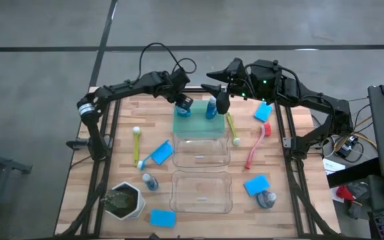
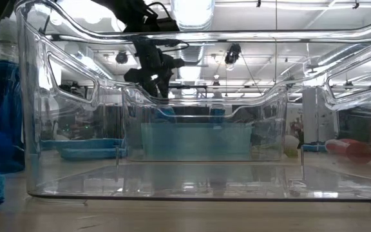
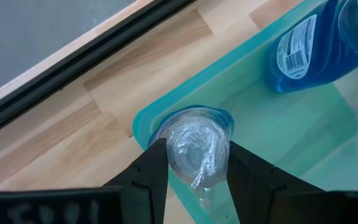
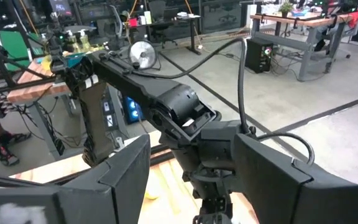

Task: Pick & Place Kitchen Sink Supplies
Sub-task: Put the dishwashing liquid into the green bin, then put the blue dishwashing liquid into the green bin

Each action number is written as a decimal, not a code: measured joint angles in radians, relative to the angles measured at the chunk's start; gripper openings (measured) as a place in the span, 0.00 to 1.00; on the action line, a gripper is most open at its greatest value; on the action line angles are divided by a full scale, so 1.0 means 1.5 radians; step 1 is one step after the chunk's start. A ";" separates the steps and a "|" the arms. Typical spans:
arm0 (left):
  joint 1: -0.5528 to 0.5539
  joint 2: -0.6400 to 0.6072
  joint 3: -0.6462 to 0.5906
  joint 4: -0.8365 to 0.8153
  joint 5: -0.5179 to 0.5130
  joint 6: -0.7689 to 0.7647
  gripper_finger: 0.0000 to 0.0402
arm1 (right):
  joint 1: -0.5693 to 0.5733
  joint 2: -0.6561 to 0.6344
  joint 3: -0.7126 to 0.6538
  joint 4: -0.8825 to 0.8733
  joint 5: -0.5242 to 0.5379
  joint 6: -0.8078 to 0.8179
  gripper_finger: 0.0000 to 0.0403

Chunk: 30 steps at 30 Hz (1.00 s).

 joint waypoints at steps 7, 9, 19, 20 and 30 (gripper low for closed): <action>-0.004 -0.003 0.002 0.004 0.008 0.000 0.34 | 0.000 0.000 -0.007 0.000 0.000 -0.001 0.59; -0.004 -0.003 0.006 0.004 0.014 -0.001 0.34 | 0.000 0.000 -0.009 0.000 0.000 -0.001 0.59; -0.013 -0.003 0.009 0.004 -0.005 0.015 0.43 | 0.000 0.000 -0.010 0.000 0.000 0.000 0.57; -0.015 -0.003 0.009 0.004 -0.005 0.015 0.45 | 0.000 0.000 -0.010 0.000 0.000 0.001 0.57; -0.022 -0.004 0.012 0.004 -0.004 0.011 0.55 | 0.000 0.000 -0.010 0.001 0.000 0.001 0.58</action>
